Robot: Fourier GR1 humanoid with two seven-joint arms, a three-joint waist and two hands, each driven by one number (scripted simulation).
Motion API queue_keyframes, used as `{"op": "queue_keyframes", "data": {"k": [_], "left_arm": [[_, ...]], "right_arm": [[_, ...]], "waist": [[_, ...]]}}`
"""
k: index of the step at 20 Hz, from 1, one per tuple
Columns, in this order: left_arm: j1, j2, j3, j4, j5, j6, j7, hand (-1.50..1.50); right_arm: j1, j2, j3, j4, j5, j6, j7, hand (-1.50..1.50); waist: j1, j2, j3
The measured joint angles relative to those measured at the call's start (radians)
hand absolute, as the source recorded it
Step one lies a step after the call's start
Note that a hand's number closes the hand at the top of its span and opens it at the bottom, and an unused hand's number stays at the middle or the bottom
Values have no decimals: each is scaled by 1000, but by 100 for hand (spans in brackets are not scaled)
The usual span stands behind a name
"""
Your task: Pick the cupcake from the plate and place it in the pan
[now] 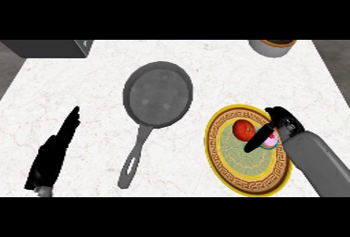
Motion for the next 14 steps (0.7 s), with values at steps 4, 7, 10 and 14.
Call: {"op": "queue_keyframes", "data": {"k": [4, 7, 10, 14], "left_arm": [[4, -1, 26, 7, 2, -22, -8, 0], [6, -15, 26, 2, -15, -23, -6, 0], [23, -36, 21, -16, -34, -21, -3, 0], [30, -43, 39, -14, -42, -41, -10, 0]], "right_arm": [[22, 27, -35, 16, 54, -20, -35, 150], [34, 49, -67, 23, 81, -33, -51, 150], [42, 75, -106, 23, 95, -41, -64, 150], [102, 87, -130, -39, 128, -44, -79, 150]], "waist": [[0, -1, -1], [-1, -2, -3], [-1, -3, -4], [-2, -3, -2]]}}
